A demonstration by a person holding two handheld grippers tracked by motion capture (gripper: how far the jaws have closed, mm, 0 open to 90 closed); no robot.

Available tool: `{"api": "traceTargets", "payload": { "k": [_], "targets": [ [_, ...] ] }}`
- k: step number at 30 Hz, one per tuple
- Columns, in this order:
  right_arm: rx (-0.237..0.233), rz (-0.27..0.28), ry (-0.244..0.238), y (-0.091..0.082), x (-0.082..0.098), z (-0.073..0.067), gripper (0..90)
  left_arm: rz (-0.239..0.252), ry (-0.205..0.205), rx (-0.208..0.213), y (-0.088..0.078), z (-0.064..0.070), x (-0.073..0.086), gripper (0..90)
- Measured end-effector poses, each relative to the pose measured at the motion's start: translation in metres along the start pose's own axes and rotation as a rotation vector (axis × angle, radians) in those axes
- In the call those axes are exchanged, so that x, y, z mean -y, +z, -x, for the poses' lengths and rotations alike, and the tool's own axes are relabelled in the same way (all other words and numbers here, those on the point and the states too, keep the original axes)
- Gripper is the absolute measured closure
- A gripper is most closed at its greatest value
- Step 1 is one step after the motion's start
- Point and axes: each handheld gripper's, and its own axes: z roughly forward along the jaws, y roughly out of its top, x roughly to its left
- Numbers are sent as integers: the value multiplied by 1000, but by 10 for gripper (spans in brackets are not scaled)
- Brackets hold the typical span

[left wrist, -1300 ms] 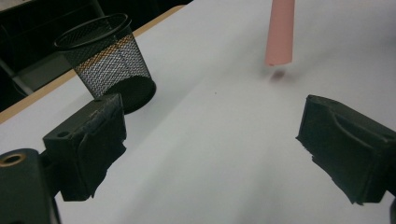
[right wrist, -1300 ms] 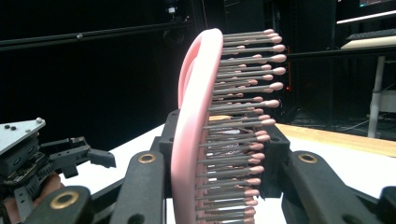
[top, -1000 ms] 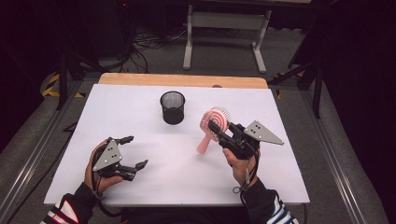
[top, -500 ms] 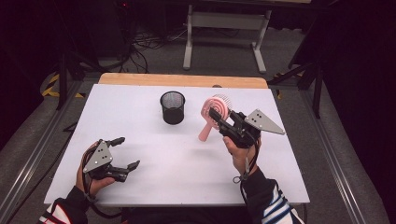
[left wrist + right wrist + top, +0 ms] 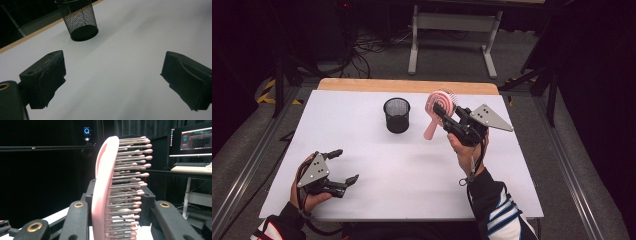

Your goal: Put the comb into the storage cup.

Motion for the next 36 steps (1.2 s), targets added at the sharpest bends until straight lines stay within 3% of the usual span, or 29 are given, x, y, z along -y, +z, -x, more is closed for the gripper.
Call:
{"api": "traceTargets", "payload": {
  "k": [7,19,26,31,36],
  "targets": [
    [3,14,-11,12,-8,0,633,-9,16,11,4,3,0,62],
    [16,28,-36,28,-16,3,633,-1,7,12,3,2,1,61],
    [23,30,-18,38,-17,0,633,-2,3,19,4,2,1,60],
    [6,34,-53,44,-23,-3,633,-1,0,21,4,2,1,60],
    [-5,43,-50,50,-28,-6,633,-3,0,24,4,2,2,60]
  ]
}}
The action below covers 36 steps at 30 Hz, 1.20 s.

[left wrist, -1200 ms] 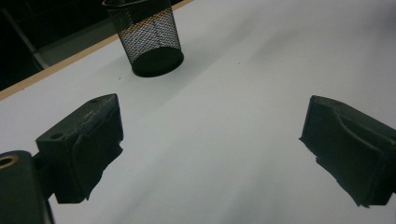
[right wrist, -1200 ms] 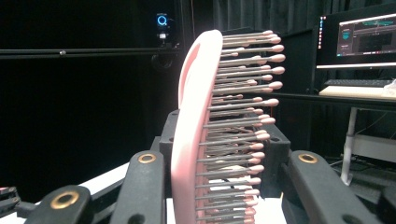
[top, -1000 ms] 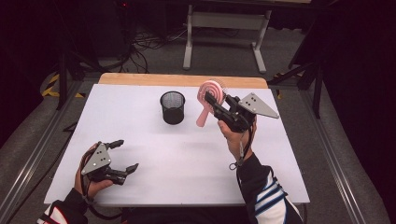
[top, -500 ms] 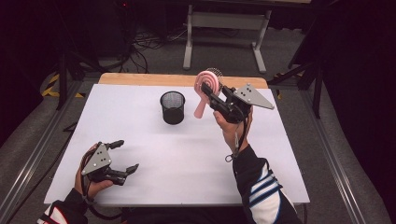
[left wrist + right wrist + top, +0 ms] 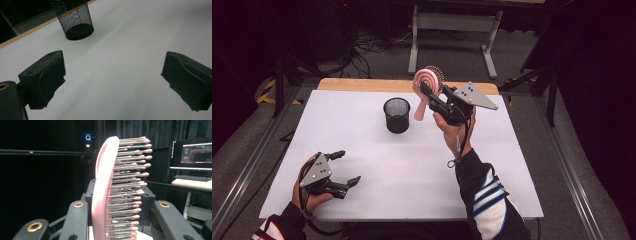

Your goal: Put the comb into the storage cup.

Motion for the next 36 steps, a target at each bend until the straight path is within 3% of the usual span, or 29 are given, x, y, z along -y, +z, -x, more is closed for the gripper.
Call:
{"api": "traceTargets", "payload": {
  "k": [25,34,36],
  "targets": [
    [-30,29,12,39,-6,-17,634,0,-3,10,-2,-2,0,58],
    [-27,21,18,51,-2,-19,633,10,-10,13,-1,-1,0,58],
    [-16,24,38,54,0,-19,634,10,-9,15,-1,-1,0,58]
  ]
}}
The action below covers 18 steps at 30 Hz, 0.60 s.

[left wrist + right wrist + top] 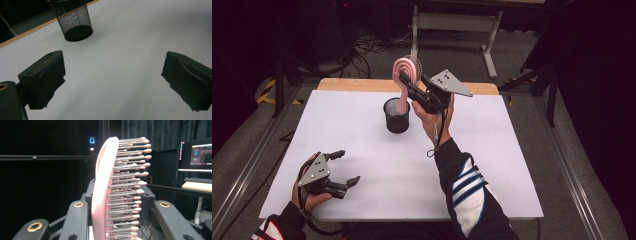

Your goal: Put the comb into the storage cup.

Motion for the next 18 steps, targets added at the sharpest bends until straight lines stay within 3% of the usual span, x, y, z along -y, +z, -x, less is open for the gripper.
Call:
{"api": "traceTargets", "payload": {
  "k": [17,18],
  "targets": [
    [34,-24,31,11,18,5,633,-7,6,10,0,-1,1,59],
    [26,-27,15,11,19,6,633,-7,8,11,0,-1,0,59]
  ]
}}
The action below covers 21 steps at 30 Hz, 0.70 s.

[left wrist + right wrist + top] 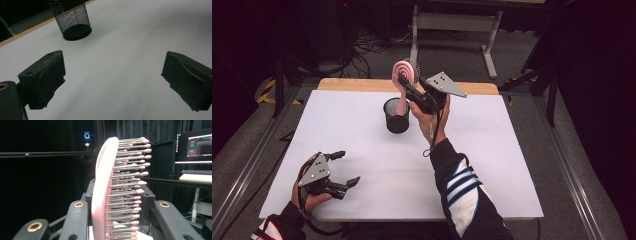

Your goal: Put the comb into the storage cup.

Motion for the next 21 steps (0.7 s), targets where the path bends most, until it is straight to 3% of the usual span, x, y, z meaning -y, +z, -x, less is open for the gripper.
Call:
{"api": "traceTargets", "payload": {
  "k": [10,13,21],
  "targets": [
    [18,2,-17,4,2,0,634,5,-2,3,0,1,0,59],
    [29,3,4,7,3,1,634,8,-3,4,0,1,0,59],
    [31,-25,6,12,13,1,633,9,0,8,-1,1,0,59]
  ]
}}
